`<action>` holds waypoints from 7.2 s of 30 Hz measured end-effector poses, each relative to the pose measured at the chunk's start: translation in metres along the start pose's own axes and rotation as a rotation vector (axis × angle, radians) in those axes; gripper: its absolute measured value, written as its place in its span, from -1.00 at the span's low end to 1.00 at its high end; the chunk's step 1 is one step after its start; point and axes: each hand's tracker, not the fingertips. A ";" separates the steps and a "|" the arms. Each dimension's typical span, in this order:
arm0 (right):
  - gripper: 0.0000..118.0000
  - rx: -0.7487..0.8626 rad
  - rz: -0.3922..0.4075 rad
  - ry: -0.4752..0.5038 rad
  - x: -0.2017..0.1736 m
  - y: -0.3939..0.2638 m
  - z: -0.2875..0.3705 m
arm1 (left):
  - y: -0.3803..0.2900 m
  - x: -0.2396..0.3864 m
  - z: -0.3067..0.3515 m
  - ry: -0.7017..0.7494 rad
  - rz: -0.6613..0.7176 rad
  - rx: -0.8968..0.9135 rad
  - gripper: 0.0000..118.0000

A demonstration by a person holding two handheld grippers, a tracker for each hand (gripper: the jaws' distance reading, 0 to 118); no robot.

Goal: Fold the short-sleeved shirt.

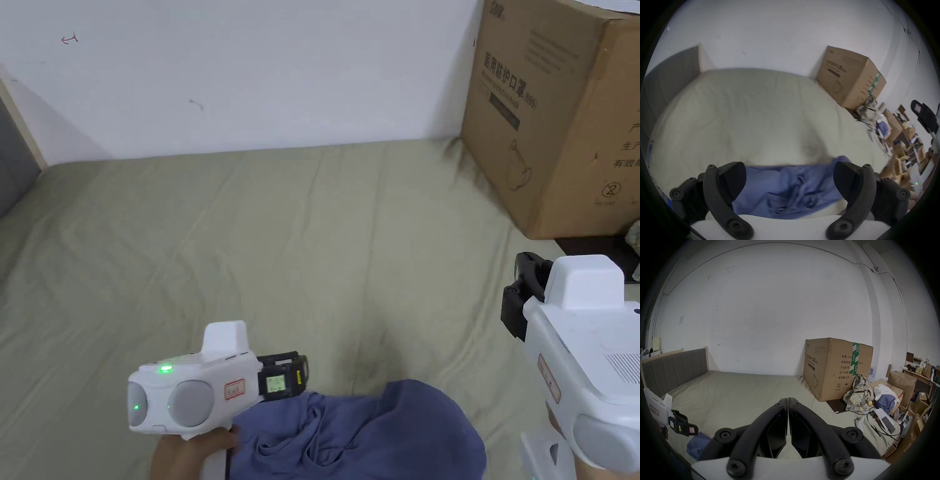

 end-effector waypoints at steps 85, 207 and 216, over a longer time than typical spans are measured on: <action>-0.97 -0.085 0.009 -0.015 0.005 -0.018 -0.006 | -0.094 -0.154 -0.075 -0.264 0.351 -0.304 -0.72; -0.97 -0.037 -0.041 -0.015 0.038 -0.007 0.029 | -0.058 0.123 -0.014 -0.156 -0.220 0.219 -1.00; -0.97 0.026 -0.043 0.018 0.018 0.015 0.033 | 0.019 0.075 0.055 -0.017 -0.240 0.480 -1.00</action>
